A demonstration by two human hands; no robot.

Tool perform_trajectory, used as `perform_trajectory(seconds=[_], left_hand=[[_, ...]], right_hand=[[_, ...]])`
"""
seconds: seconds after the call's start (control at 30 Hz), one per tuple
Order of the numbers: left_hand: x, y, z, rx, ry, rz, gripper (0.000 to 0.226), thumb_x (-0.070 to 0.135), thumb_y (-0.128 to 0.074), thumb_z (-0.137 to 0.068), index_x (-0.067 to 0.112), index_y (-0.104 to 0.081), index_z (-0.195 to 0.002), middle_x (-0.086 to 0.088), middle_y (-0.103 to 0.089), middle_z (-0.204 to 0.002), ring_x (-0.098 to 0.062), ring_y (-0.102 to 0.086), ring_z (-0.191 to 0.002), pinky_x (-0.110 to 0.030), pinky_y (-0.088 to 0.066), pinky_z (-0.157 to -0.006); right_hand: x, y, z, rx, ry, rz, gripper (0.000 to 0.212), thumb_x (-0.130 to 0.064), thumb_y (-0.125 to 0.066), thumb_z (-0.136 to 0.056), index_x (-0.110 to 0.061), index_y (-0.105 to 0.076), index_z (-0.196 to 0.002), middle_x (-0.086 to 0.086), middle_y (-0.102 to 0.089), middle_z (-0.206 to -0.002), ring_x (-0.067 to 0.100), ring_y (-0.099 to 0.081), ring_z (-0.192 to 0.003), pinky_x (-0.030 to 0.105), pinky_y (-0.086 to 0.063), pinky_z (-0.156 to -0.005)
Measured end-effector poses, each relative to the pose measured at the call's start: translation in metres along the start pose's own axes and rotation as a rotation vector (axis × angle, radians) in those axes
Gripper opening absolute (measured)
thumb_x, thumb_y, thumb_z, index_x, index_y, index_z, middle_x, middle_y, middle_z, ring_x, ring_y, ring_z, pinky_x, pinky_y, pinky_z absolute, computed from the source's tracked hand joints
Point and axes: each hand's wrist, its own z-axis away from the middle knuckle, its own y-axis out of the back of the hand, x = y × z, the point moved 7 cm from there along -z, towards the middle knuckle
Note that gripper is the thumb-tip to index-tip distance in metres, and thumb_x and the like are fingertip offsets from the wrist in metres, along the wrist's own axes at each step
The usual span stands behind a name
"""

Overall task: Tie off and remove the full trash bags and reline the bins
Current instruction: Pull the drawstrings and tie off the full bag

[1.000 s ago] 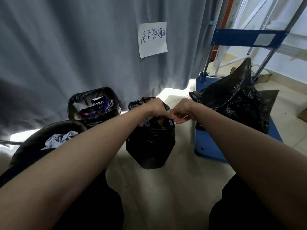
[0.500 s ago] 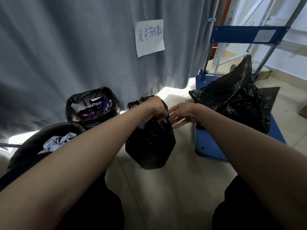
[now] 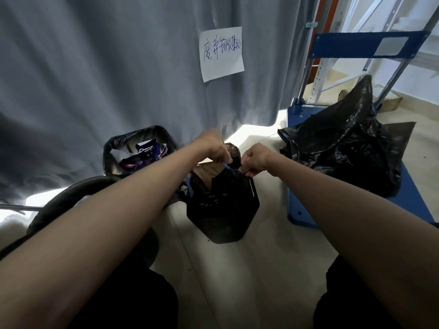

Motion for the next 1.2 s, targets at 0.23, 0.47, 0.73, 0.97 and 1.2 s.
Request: perform_trajectory(seconds=[0.23, 0.47, 0.73, 0.97, 1.2], left_hand=[[-0.016, 0.019, 0.004, -0.049, 0.04, 0.021, 0.012, 0.005, -0.074, -0.08, 0.001, -0.074, -0.091, -0.01, -0.064, -0.074, -0.016, -0.055, -0.064, -0.027, -0.048, -0.072], [-0.032, 0.04, -0.001, 0.065, 0.111, 0.194, 0.008, 0.006, -0.063, -0.09, 0.005, -0.07, -0.087, -0.002, -0.064, -0.078, -0.007, -0.06, -0.063, -0.008, -0.046, -0.052], [-0.019, 0.036, 0.004, 0.034, 0.064, 0.279, 0.029, 0.019, -0.075, -0.083, 0.003, -0.069, -0.106, -0.005, -0.07, -0.096, -0.015, -0.065, -0.08, -0.019, -0.054, -0.078], [-0.016, 0.004, 0.021, -0.22, 0.126, 0.16, 0.04, 0.032, -0.078, -0.079, 0.009, -0.07, -0.112, -0.005, -0.07, -0.099, -0.014, -0.061, -0.085, -0.026, -0.047, -0.084], [-0.004, 0.008, 0.01, 0.01, 0.054, 0.319, 0.03, 0.005, -0.082, -0.072, -0.009, -0.073, -0.096, -0.022, -0.072, -0.094, -0.026, -0.066, -0.086, -0.05, -0.05, -0.099]], right_hand=[[0.001, 0.005, -0.001, 0.064, 0.048, 0.302, 0.01, 0.001, -0.077, -0.075, -0.001, -0.068, -0.079, 0.014, -0.067, -0.073, 0.023, -0.061, -0.061, 0.033, -0.057, -0.072], [0.018, 0.015, 0.005, 0.102, 0.007, 0.385, 0.022, -0.007, -0.08, -0.076, -0.007, -0.059, -0.069, 0.015, -0.063, -0.068, 0.024, -0.058, -0.059, 0.034, -0.056, -0.069], [0.011, 0.031, 0.014, 0.205, 0.006, 0.258, 0.026, -0.005, -0.081, -0.073, -0.008, -0.056, -0.07, 0.02, -0.069, -0.08, 0.027, -0.062, -0.069, 0.037, -0.057, -0.064], [0.008, 0.018, 0.03, 0.007, -0.056, 0.127, 0.021, -0.018, -0.078, -0.08, -0.008, -0.06, -0.075, 0.011, -0.065, -0.072, 0.02, -0.061, -0.063, 0.026, -0.051, -0.057], [-0.011, 0.005, 0.034, 0.06, 0.003, 0.085, 0.054, -0.048, -0.083, -0.068, -0.001, -0.069, -0.089, 0.012, -0.073, -0.084, 0.021, -0.067, -0.069, 0.029, -0.057, -0.059]])
